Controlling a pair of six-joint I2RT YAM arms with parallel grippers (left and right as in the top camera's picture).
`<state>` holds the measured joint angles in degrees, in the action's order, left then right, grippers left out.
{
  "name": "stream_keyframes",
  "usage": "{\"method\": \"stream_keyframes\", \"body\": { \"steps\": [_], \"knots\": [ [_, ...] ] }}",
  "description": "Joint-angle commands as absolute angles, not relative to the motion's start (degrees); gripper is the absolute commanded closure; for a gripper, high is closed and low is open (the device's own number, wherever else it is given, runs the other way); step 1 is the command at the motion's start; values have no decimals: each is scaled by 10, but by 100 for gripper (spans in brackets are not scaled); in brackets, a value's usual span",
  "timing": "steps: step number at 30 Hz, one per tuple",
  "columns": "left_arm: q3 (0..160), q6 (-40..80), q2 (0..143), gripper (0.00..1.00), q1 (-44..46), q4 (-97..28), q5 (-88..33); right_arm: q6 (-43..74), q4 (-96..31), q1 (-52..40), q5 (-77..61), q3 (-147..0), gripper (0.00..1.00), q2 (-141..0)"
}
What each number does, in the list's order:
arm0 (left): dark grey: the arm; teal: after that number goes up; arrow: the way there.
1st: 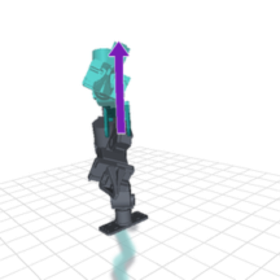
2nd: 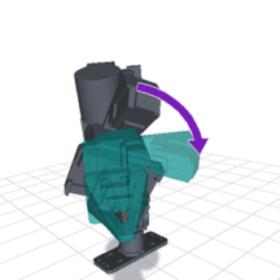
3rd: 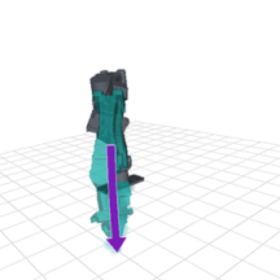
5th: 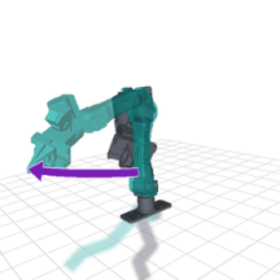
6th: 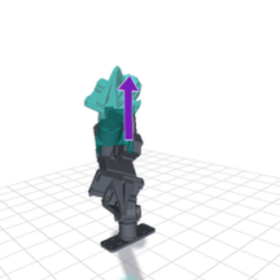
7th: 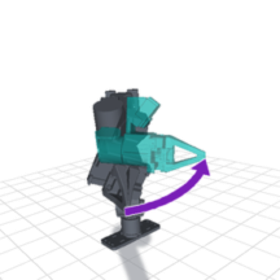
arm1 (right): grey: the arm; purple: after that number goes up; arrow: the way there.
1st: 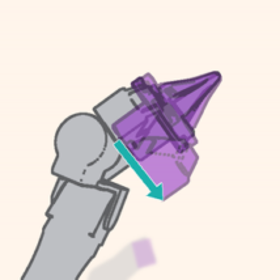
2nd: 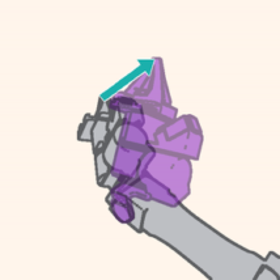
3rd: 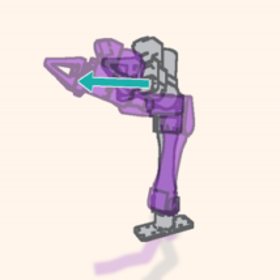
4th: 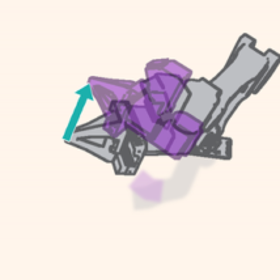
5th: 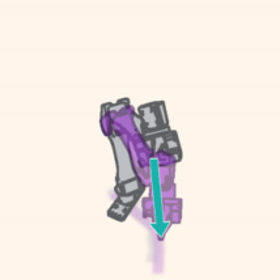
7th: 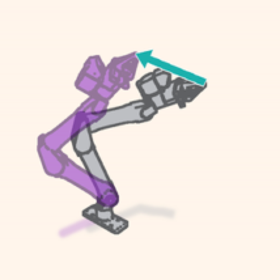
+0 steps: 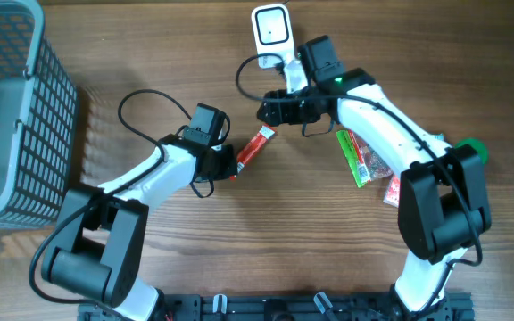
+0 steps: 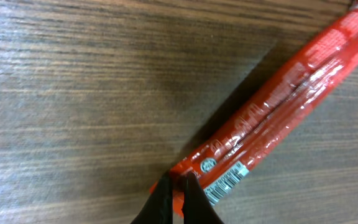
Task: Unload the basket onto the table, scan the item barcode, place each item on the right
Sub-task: 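Bring the right gripper to the packet's white end and grasp it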
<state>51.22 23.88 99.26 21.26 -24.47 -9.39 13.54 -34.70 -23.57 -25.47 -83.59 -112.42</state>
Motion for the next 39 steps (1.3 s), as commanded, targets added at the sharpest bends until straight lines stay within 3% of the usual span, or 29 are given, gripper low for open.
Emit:
{"method": "stream_keyframes", "body": {
  "steps": [1, 27, 36, 39],
  "knots": [
    [517, 262, 1006, 96, 211, -240, -102, 84, -341, -250, -245, -828, 29, -1125],
    [516, 260, 1014, 95, 211, -240, -83, 1, -314, -264, -262, -828, 26, -1232],
    [516, 260, 1014, 95, 211, -240, -83, 2, -260, -264, -255, -828, 19, -1233],
    [516, 260, 1014, 95, 211, -240, -83, 3, -253, -264, -266, -828, 12, -1233]
  ]
}}
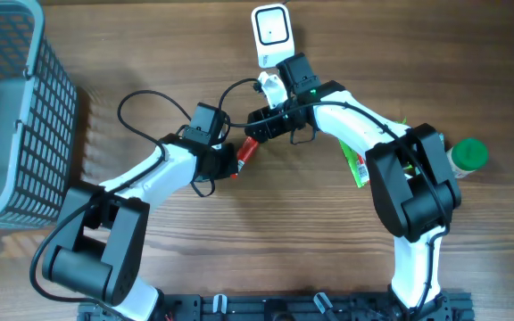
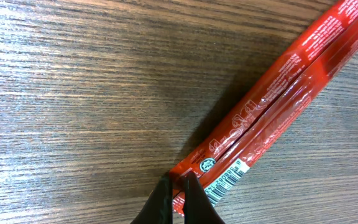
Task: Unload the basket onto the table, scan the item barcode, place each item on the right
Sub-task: 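Bring the right gripper to the packet's white end and grasp it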
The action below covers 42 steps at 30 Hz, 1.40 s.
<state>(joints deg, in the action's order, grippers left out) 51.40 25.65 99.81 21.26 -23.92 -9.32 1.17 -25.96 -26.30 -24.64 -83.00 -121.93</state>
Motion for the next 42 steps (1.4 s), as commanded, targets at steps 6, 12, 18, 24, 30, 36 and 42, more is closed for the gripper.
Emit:
{"method": "stream_keyframes", "body": {
  "steps": [6, 12, 18, 24, 30, 36, 42],
  "knots": [
    [516, 260, 1014, 95, 211, -240, -83, 21, -276, -265, -344, -828, 18, -1233],
    [516, 260, 1014, 95, 211, -240, -83, 45, -299, -268, -344, -827, 23, -1233],
    [516, 260, 1014, 95, 211, -240, -83, 45, -255, -269, -311, -814, 17, -1233],
    [516, 260, 1014, 95, 211, -240, -83, 47, -209, -269, -293, -810, 16, -1233],
    [516, 260, 1014, 95, 211, -240, -83, 99, -190, -270, -246, -809, 12, -1234],
    [516, 260, 1014, 94, 211, -240, -83, 105, -191, -272, -240, -809, 10, -1242],
    [516, 260, 1014, 94, 211, -240, -83, 121, -187, -286, -296, -809, 20, -1281]
  ]
}}
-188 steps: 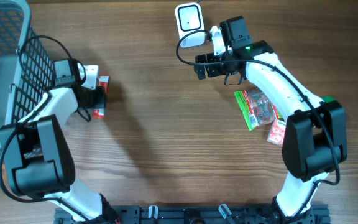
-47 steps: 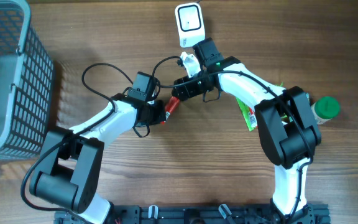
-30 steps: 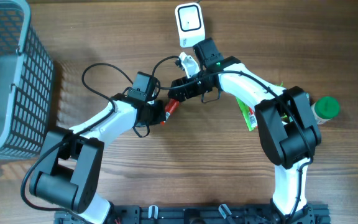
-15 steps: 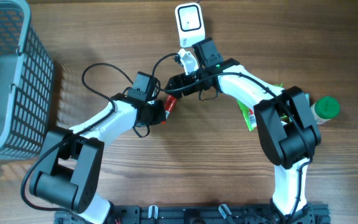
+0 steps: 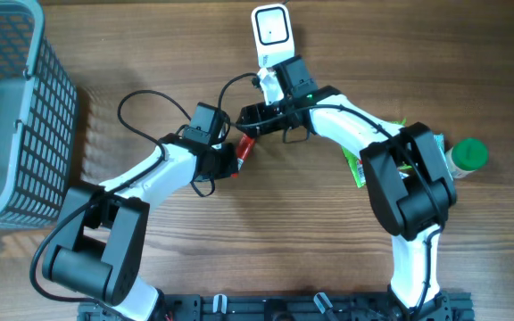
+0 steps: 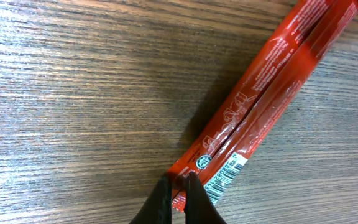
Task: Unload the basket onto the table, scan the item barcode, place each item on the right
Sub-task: 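Bring the right gripper to the packet's white end and grasp it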
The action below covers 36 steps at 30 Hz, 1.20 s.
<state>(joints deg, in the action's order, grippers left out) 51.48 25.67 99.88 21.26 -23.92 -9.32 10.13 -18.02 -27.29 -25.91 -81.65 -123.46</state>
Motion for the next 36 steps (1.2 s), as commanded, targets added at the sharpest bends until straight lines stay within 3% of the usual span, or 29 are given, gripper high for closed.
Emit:
{"method": "stream_keyframes", "body": {
  "steps": [1, 3, 4, 15, 20, 23, 29, 36],
  "knots": [
    [516, 259, 1014, 94, 211, -241, -83, 122, -192, -286, -299, -809, 30, -1282],
    [516, 259, 1014, 94, 211, -243, -83, 124, -208, -287, -302, -809, 49, -1282],
    [516, 259, 1014, 94, 211, -243, -83, 129, -214, -287, -311, -809, 51, -1282],
    [516, 257, 1014, 92, 211, -244, -83, 116, -255, -286, -361, -809, 55, -1276],
    [516, 257, 1014, 96, 211, -244, -83, 154, -227, -284, -310, -809, 47, -1276],
    [516, 257, 1014, 96, 211, -244, -83, 169, -193, -279, -266, -809, 29, -1276],
    [516, 257, 1014, 96, 211, -244, -83, 210, -150, -276, -204, -809, 15, -1276],
    [516, 258, 1014, 96, 211, -241, -83, 210, -113, -282, -192, -809, 11, -1281]
  ]
}}
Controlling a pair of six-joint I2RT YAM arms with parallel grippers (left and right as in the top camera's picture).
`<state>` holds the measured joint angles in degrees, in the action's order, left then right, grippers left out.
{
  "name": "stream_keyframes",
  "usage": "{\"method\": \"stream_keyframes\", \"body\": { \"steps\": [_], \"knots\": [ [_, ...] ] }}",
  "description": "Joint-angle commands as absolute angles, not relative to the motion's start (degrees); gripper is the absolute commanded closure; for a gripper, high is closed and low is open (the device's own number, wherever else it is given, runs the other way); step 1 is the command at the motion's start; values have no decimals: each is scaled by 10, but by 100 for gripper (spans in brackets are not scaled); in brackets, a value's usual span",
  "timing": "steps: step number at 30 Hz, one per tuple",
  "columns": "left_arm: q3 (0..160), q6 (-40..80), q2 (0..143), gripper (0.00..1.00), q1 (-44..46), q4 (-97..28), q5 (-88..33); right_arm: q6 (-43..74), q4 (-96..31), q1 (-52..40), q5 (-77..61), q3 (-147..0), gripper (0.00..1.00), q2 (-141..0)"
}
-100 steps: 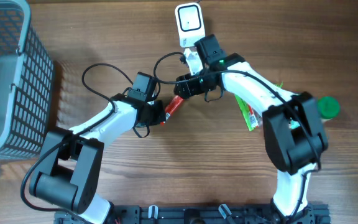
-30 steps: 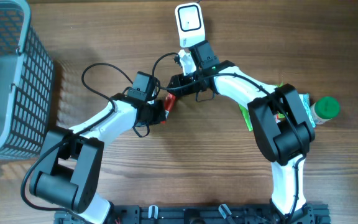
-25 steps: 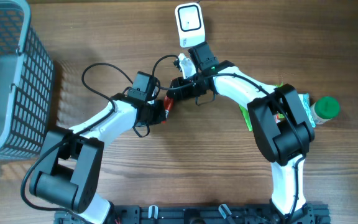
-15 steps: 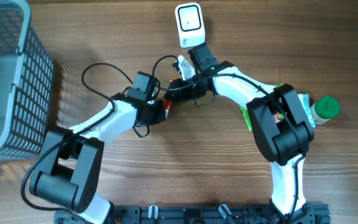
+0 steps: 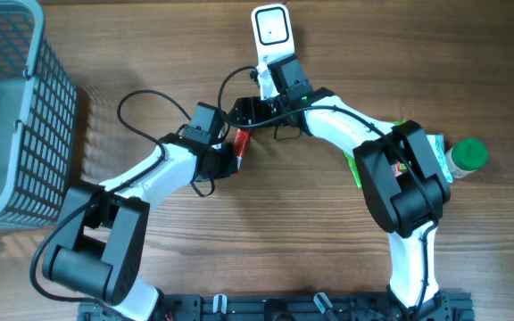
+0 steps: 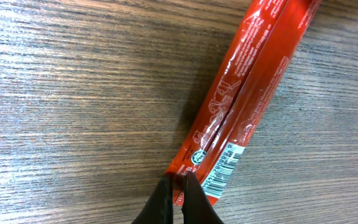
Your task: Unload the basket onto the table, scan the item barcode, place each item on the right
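Observation:
A long red snack packet [image 6: 247,81] lies on the wooden table with a white barcode label [image 6: 222,169] near its lower end. My left gripper [image 6: 177,182] is shut on that lower end's edge. From overhead the packet [image 5: 237,145] runs steeply up from my left gripper [image 5: 225,162]. My right gripper [image 5: 241,114] sits at the packet's far end; its jaws are too dark to read. The white scanner [image 5: 270,27] stands at the table's far edge, just behind the right wrist.
A grey mesh basket [image 5: 7,107] fills the left side. Behind the right arm lie a green snack packet [image 5: 359,169] and a green-capped bottle [image 5: 468,153]. Black cables loop near both wrists.
My right gripper has moved a little further left. The packet's far end has swung left with it, so the packet lies steeper. My left gripper still pinches the lower end.
At first the packet lay slanting up to the right, its lower end pinched in my left gripper, my right gripper just past its far end. The right gripper then stood at that far end. At each later moment it was further left and the packet steeper.

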<state>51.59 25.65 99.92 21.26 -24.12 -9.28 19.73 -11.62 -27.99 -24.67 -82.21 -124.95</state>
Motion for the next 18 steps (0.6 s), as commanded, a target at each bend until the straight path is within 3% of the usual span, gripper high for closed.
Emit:
{"method": "stream_keyframes", "body": {
  "steps": [1, 5, 11, 14, 18],
  "knots": [
    [516, 257, 1014, 96, 211, -241, -83, 210, -111, -282, -190, -809, 11, -1281],
    [516, 258, 1015, 96, 211, -241, -83, 210, -102, -283, -190, -809, 5, -1285],
    [516, 258, 1015, 96, 211, -241, -83, 212, -96, -287, -230, -809, 5, -1301],
    [516, 258, 1015, 96, 211, -241, -83, 232, -96, -287, -254, -809, 6, -1311],
    [516, 258, 1015, 96, 211, -242, -83, 236, -99, -288, -298, -809, 16, -1317]
  ]
}}
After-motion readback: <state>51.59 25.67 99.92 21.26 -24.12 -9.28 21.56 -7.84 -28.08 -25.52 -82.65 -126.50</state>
